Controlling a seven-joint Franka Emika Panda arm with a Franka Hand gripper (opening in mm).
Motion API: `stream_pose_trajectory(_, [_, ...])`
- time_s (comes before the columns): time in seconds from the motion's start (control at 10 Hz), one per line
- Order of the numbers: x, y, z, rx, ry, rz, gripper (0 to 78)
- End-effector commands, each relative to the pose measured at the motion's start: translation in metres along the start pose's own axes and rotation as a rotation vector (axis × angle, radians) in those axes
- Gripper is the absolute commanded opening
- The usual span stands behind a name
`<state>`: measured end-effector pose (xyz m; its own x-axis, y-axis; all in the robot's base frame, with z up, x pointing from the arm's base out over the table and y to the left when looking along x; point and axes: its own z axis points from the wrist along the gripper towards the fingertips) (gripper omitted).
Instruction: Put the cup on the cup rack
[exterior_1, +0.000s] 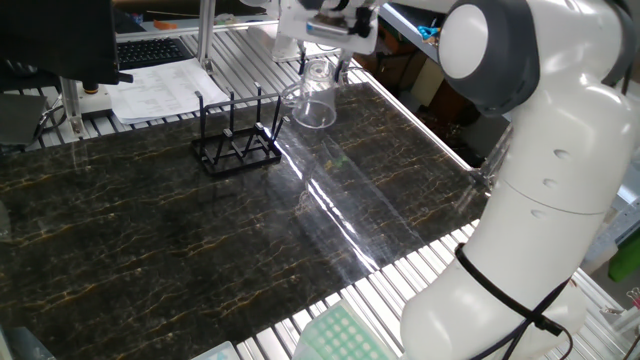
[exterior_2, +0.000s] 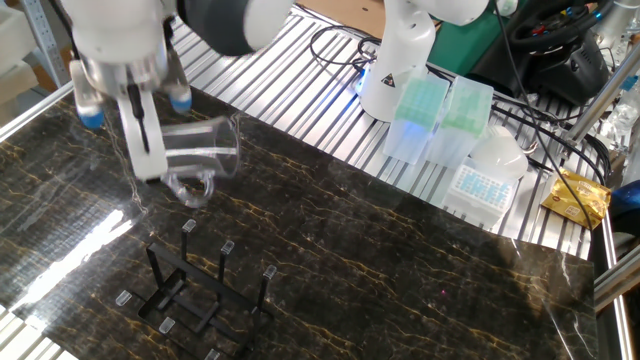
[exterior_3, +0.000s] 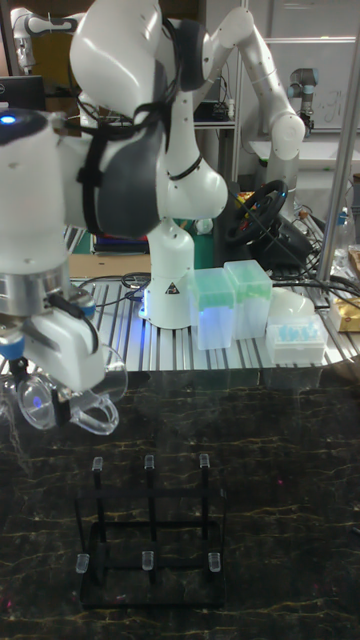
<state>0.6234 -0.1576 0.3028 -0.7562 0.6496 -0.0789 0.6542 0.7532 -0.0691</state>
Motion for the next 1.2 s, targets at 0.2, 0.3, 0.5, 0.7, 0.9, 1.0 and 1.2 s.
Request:
stream_pose_trajectory(0.2, [-0.0014,-0.0004,-0.0023,0.036,-0.037,0.123,1.1])
stream_pose_trajectory(0.3, [-0.0016,-0.0013,-0.003,0.046,-0.045,0.165,1.1])
stream_pose_trajectory(0.5, [-0.0018,-0.0017,-0.0031,0.111,-0.091,0.222,1.1])
stream_pose_trajectory(0.7, [-0.0025,-0.0045,-0.0047,0.127,-0.098,0.314,1.1])
stream_pose_trajectory(0.9, [-0.0026,-0.0066,-0.0062,0.14,-0.115,0.351,1.1])
stream_pose_trajectory(1.0, [-0.0026,-0.0086,-0.0076,0.148,-0.129,0.391,1.1])
stream_pose_trajectory(1.2, [-0.0026,-0.0086,-0.0076,0.151,-0.133,0.42,1.1])
